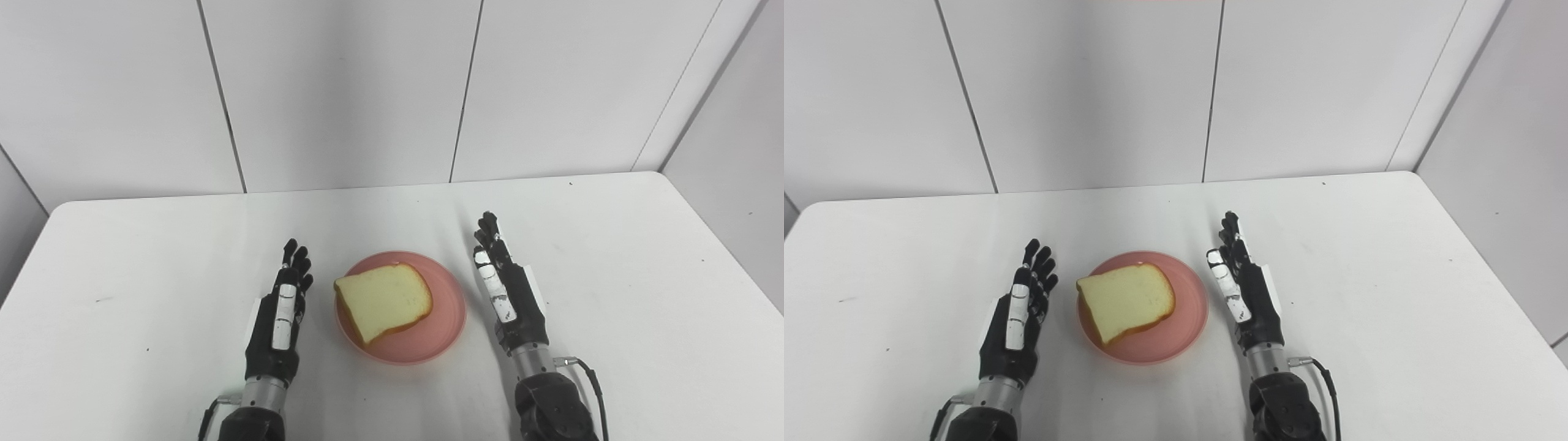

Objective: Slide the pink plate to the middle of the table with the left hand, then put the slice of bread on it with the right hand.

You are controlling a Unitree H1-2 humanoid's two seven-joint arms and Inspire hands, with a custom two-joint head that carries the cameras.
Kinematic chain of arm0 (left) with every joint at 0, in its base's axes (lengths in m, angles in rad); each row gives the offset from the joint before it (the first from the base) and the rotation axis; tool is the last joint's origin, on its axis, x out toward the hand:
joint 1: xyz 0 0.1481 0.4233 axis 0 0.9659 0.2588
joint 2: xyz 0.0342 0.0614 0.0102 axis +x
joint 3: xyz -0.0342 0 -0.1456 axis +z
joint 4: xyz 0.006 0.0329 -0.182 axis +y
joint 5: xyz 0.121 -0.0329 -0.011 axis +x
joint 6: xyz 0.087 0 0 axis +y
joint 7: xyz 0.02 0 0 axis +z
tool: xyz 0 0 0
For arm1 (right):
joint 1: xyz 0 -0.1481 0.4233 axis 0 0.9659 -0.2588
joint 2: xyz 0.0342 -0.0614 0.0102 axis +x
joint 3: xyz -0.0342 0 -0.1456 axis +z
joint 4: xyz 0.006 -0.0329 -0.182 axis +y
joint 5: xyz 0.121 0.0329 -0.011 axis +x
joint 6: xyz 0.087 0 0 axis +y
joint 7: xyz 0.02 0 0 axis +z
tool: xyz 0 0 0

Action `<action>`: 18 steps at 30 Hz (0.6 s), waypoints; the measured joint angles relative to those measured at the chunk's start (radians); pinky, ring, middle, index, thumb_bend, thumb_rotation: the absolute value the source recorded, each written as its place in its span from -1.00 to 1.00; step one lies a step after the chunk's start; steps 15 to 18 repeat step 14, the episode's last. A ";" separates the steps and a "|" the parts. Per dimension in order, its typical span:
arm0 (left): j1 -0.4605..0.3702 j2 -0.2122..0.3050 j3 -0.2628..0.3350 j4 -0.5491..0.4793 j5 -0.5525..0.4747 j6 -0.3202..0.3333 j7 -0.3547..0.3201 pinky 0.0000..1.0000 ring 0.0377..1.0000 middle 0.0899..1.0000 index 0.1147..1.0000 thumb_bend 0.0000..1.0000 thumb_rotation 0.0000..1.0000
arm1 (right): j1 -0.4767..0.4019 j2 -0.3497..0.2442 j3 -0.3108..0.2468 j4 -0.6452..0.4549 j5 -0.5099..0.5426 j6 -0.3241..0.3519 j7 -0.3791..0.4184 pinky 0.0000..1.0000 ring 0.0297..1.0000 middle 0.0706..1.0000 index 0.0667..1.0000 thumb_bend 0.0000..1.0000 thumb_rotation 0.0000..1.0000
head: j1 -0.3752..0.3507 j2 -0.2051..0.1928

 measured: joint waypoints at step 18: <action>0.000 0.012 -0.017 0.000 0.064 -0.012 0.013 1.00 1.00 1.00 1.00 0.38 0.85 | -0.009 -0.002 0.006 0.000 0.013 0.015 -0.010 1.00 1.00 1.00 1.00 0.34 0.73 | -0.063 0.003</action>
